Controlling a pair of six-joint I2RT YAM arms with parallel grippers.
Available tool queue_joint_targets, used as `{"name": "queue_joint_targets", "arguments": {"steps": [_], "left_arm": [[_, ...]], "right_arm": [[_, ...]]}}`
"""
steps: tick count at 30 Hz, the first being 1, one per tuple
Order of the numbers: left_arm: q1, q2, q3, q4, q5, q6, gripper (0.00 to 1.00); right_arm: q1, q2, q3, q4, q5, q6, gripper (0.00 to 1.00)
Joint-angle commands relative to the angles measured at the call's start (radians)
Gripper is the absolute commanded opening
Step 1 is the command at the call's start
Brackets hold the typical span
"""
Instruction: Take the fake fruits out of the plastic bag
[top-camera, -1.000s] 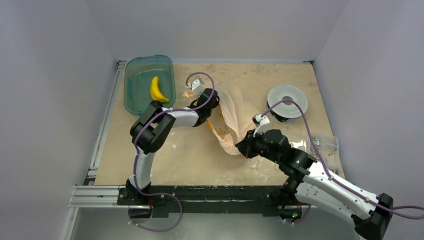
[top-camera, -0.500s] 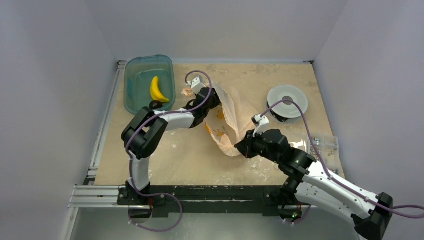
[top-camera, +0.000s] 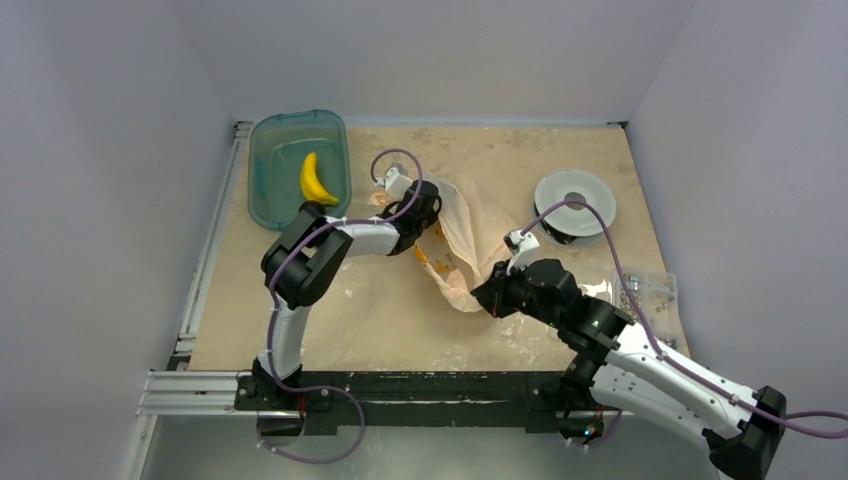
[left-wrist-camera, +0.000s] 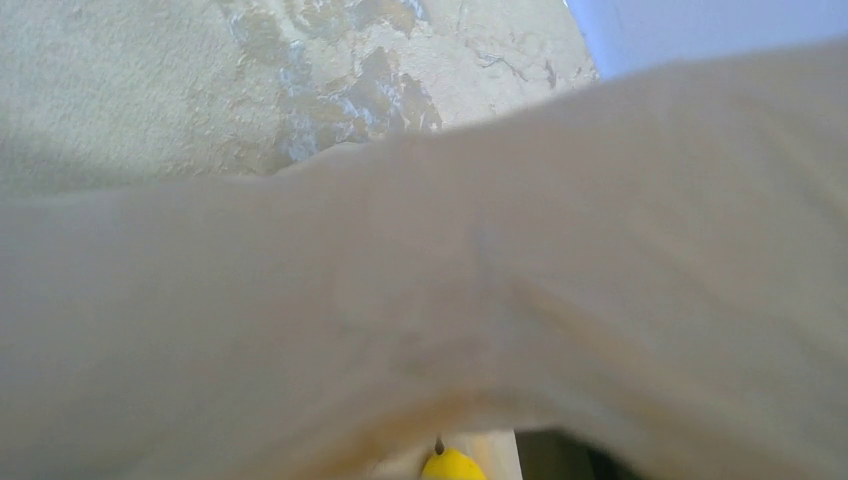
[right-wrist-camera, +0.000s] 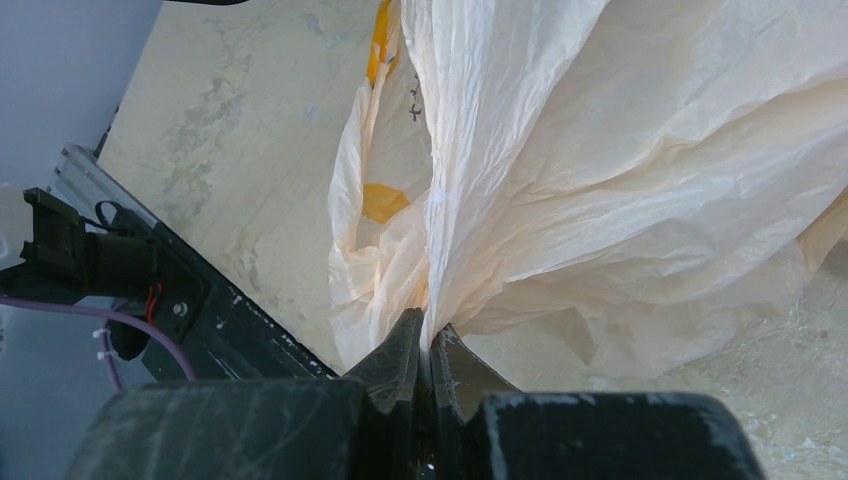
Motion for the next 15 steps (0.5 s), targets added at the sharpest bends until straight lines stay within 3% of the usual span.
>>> {"name": "queue_joint_targets", "arguments": {"steps": [1,8,13,15], "left_arm": [[0.001,0.015,0.067,-0.039,-0.012,-0.132,0.67],[0.008,0.077,0.096,-0.073,-0.03,-0.319,0.68],[0.016,0.157,0.187,-0.066,-0.037,-0.35,0.69],[0.018,0.191,0.218,-0.055,-0.045,-0.369,0.61]], "right_arm": [[0.002,-0.019,0.048,0.0,0.017,-0.014,0.0],[0.002,-0.017,0.052,0.008,0.009,-0.016,0.0],[0.002,-0.012,0.067,0.0,0.0,-0.021,0.0],[0.002,-0.014,0.07,-0.006,0.001,-0.022,0.0]]}}
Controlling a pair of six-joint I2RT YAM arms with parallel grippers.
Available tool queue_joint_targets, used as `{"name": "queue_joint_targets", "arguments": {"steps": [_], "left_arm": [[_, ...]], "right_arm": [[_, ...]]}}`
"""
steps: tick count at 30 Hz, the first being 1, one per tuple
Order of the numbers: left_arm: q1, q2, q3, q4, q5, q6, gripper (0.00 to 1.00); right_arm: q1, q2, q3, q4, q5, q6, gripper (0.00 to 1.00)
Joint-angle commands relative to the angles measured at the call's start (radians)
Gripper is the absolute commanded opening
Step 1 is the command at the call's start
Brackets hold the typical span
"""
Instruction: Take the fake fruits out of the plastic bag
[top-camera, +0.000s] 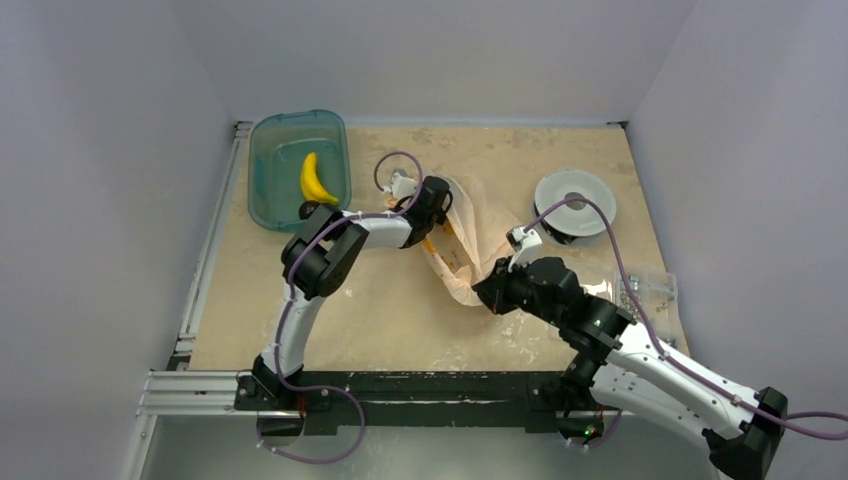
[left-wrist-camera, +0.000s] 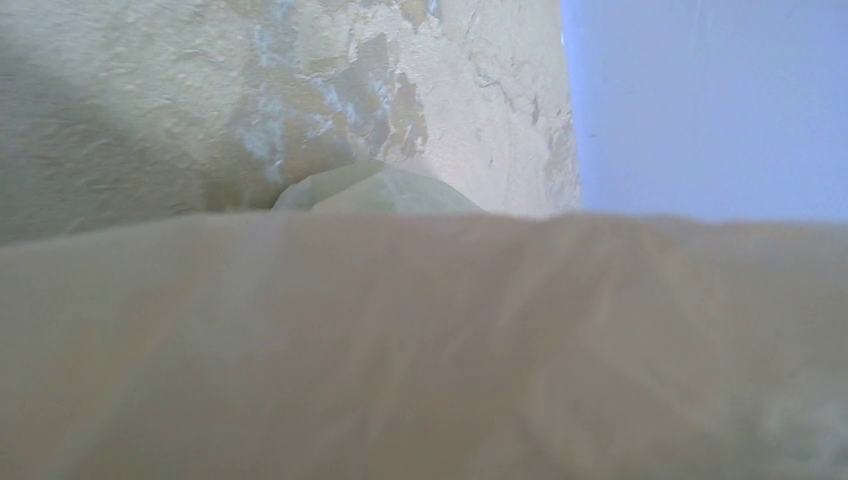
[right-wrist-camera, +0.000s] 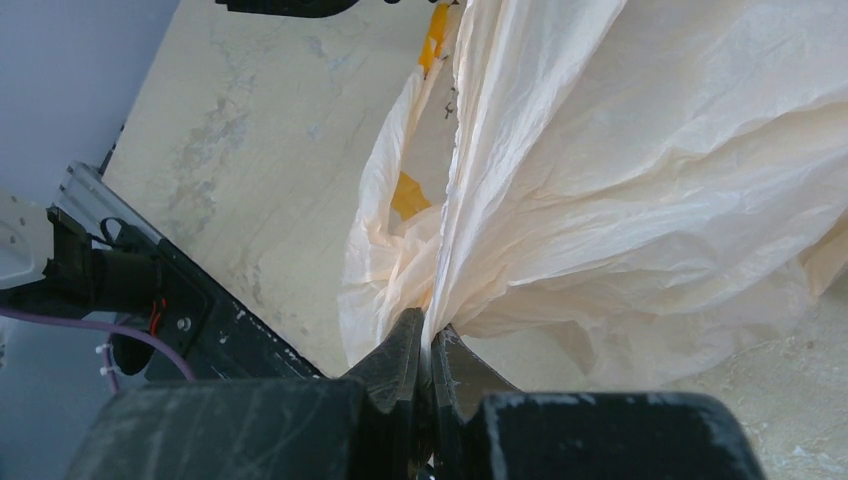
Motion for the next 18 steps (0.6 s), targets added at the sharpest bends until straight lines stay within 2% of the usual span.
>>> {"name": "queue_joint_targets", "arguments": {"steps": [1,4,7,10,14,16,18], "left_arm": [[0.019,0.074,0.083,0.017,-0.047,-0.081,0.54],[0.023,0.089,0.076,0.079,-0.061,-0.104,0.3],[0.032,0.05,0.054,0.109,-0.043,-0.037,0.16],[0.037,-0.018,0.013,0.133,0.0,0.041,0.11],[0.039,-0.102,-0.075,0.197,0.138,0.103,0.08],[0.038,-0.154,-0.147,0.204,0.191,0.104,0.07],[0.038,-0.197,-0.246,0.281,0.222,0.103,0.06]], "right_arm": [[0.003,-0.014,0.059,-0.005,-0.008,-0.021,0.0],[0.004,-0.026,0.064,-0.017,-0.004,-0.022,0.0],[0.003,-0.043,0.063,-0.032,0.014,-0.022,0.0],[0.003,-0.057,0.051,-0.032,0.028,-0.021,0.0],[0.003,-0.051,0.036,-0.028,0.058,-0.021,0.0],[0.003,-0.043,0.033,-0.024,0.08,-0.02,0.0],[0.003,-0.031,0.033,-0.018,0.09,-0.022,0.0]]}}
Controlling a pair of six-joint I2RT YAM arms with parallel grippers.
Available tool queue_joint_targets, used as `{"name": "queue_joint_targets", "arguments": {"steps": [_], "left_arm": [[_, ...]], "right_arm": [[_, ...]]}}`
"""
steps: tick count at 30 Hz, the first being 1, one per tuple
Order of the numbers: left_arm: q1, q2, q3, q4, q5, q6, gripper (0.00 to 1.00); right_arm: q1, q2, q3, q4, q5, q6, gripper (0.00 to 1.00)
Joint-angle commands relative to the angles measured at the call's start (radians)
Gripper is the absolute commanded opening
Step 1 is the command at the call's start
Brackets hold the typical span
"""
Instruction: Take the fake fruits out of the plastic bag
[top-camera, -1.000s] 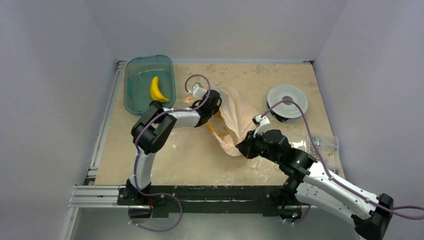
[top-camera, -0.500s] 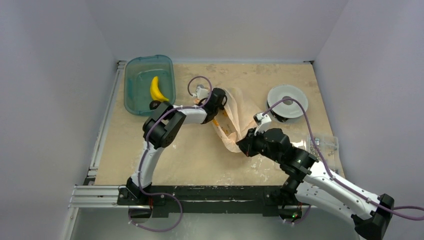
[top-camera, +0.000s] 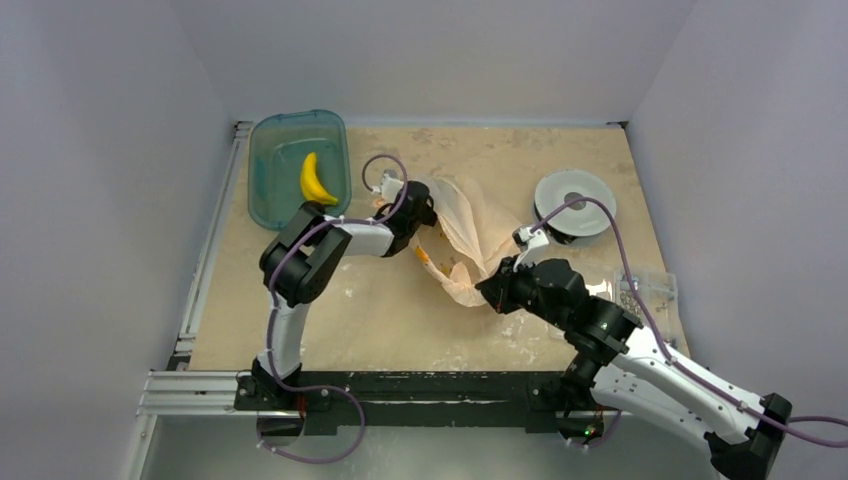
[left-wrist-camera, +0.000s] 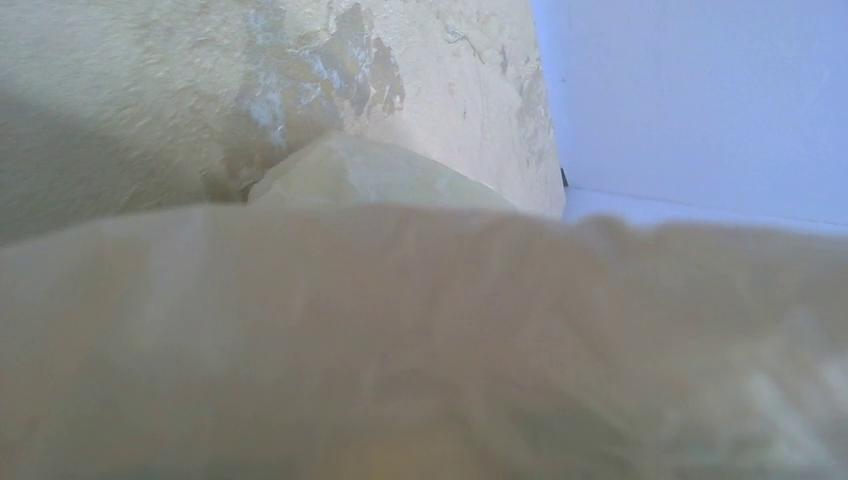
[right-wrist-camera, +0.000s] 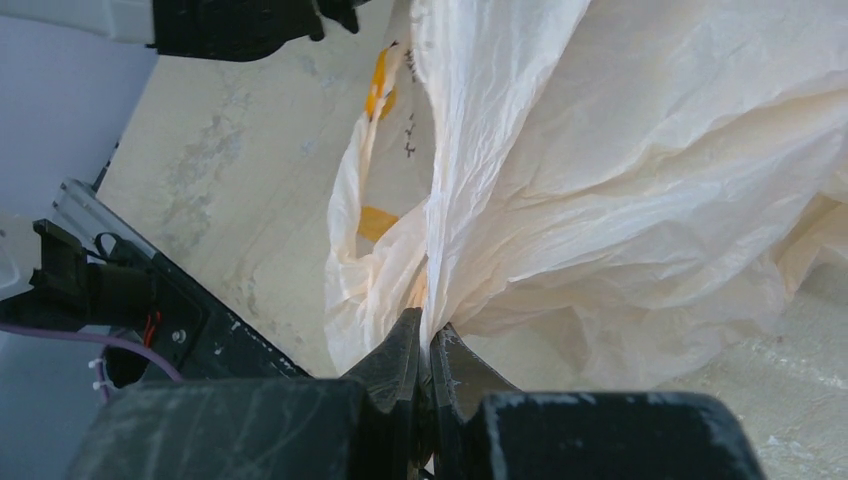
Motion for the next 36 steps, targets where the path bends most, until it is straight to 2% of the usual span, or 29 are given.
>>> {"name": "queue_joint_targets", "arguments": {"steps": [1,2,5,9,14,20,26,29,32,34,36], "left_arm": [[0.014,-0.143,-0.17,0.206,0.134,0.045,0.05],[0.018,-0.148,-0.205,0.28,0.174,0.046,0.04],[0.018,-0.155,-0.257,0.367,0.277,0.033,0.0],[0.007,-0.195,-0.294,0.388,0.406,0.042,0.0],[-0.003,-0.364,-0.362,0.17,0.418,0.215,0.0],[-0.01,-0.495,-0.298,-0.249,0.382,0.46,0.0],[0.007,-0.426,-0.263,-0.267,0.497,0.465,0.0],[0.006,-0.374,-0.246,-0.29,0.509,0.459,0.09],[0.007,-0.366,-0.278,-0.278,0.477,0.493,0.32],[0.007,-0.379,-0.274,-0.328,0.435,0.553,0.45],[0.007,-0.394,-0.245,-0.41,0.42,0.611,0.66]], "right_arm": [[0.003,0.016,0.012,0.017,0.045,-0.019,0.0],[0.003,0.022,0.012,0.022,0.046,-0.024,0.0],[0.003,0.038,0.007,0.025,0.072,-0.034,0.0],[0.003,0.058,-0.001,0.021,0.116,-0.032,0.0],[0.003,0.082,-0.007,0.038,0.147,-0.009,0.0],[0.003,0.134,0.0,0.062,0.182,-0.017,0.0],[0.003,0.16,0.012,0.066,0.19,-0.025,0.0],[0.003,0.153,0.006,0.065,0.187,-0.024,0.0],[0.004,0.14,-0.008,0.067,0.169,-0.012,0.0],[0.003,0.131,-0.013,0.067,0.16,-0.007,0.0],[0.003,0.123,-0.015,0.066,0.154,-0.009,0.0]]}}
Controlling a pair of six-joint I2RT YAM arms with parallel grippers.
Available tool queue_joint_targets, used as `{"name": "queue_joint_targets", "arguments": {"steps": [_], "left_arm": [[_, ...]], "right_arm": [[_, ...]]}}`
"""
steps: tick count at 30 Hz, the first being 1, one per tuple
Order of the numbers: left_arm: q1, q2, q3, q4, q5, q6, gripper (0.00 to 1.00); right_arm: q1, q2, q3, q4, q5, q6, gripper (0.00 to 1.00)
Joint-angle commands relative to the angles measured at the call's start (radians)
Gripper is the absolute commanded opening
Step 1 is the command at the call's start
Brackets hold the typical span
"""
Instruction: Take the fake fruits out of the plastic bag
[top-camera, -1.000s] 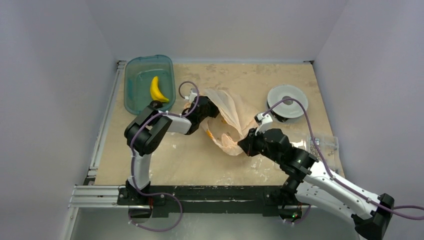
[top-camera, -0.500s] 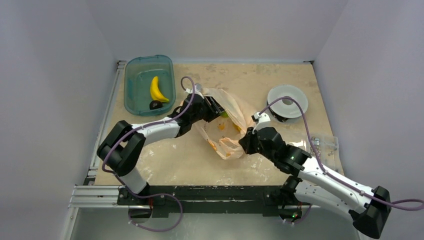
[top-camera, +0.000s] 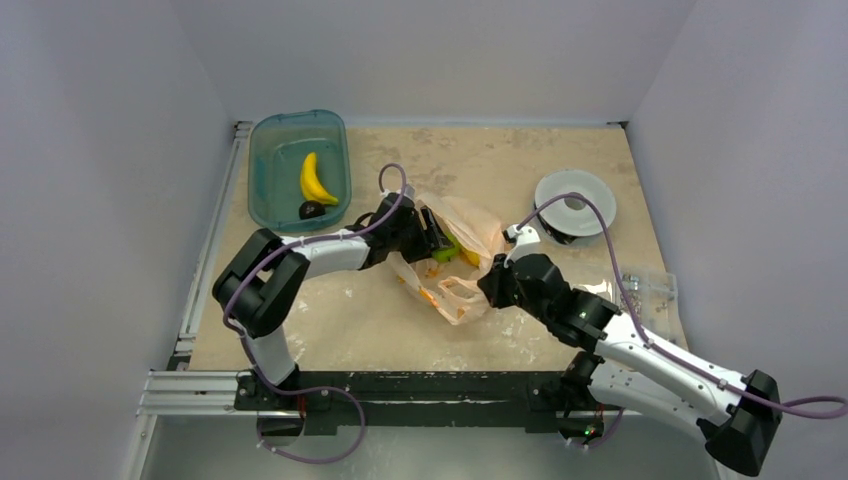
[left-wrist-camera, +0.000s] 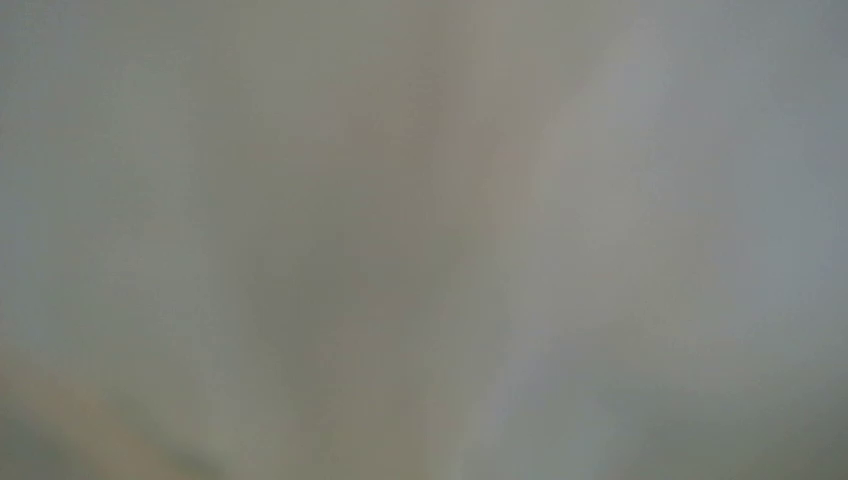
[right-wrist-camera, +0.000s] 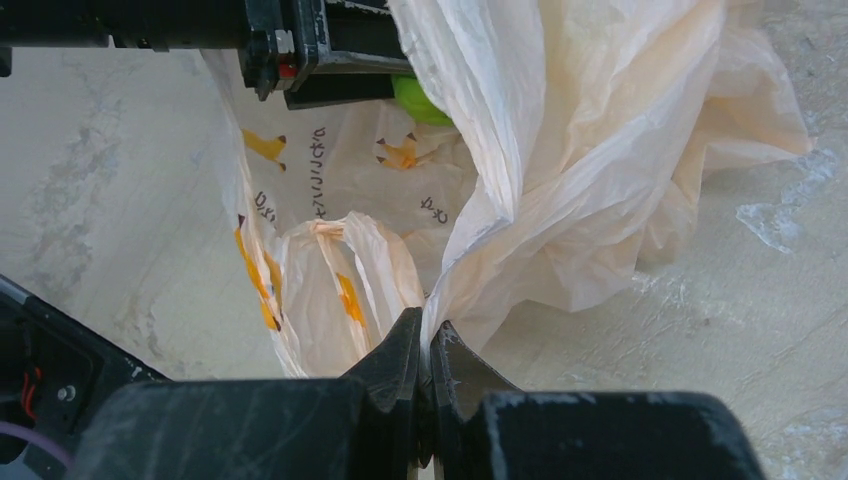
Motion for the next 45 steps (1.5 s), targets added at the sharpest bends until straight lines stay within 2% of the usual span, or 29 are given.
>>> {"name": "queue_joint_targets", "arguments": {"steps": [1,5,8,13,16,24,30,31,35,38,41,45], "left_arm": [[0.004,-0.047,0.046,-0.154,-0.047,0.153,0.73],[0.003,-0.124,0.008,-0.177,-0.05,0.22,0.91],[0.001,-0.161,0.001,-0.19,-0.013,0.254,0.95],[0.0,-0.185,-0.015,-0.144,0.045,0.245,0.81],[-0.008,-0.155,0.022,-0.159,0.012,0.256,0.77],[-0.044,-0.071,0.106,-0.166,-0.116,0.299,0.75],[-0.045,-0.006,0.151,-0.188,-0.141,0.288,0.76],[-0.045,-0.004,0.149,-0.18,-0.143,0.286,0.72],[-0.045,0.025,0.182,-0.201,-0.137,0.302,0.45],[-0.045,0.037,0.194,-0.209,-0.115,0.31,0.29],[-0.045,0.024,0.189,-0.212,-0.087,0.312,0.19],[-0.045,-0.026,0.16,-0.221,-0.034,0.325,0.17]], "right_arm": [[0.002,-0.029,-0.006,0.037,0.001,-0.001,0.0],[0.002,-0.022,-0.003,0.04,0.0,-0.009,0.0],[0.001,-0.014,-0.001,0.041,-0.009,-0.007,0.0],[0.001,0.0,-0.007,0.049,-0.02,-0.009,0.0],[0.002,0.004,-0.006,0.058,-0.019,-0.009,0.0],[0.002,-0.002,-0.011,0.062,-0.026,-0.008,0.0],[0.001,0.0,-0.009,0.072,-0.038,-0.012,0.0],[0.002,0.002,-0.007,0.072,-0.037,-0.011,0.0],[0.002,0.012,0.0,0.063,-0.026,-0.008,0.0],[0.002,0.006,-0.003,0.057,0.001,-0.005,0.0],[0.002,0.005,-0.017,0.07,0.007,-0.006,0.0],[0.002,0.005,-0.02,0.077,0.036,-0.007,0.0]]}}
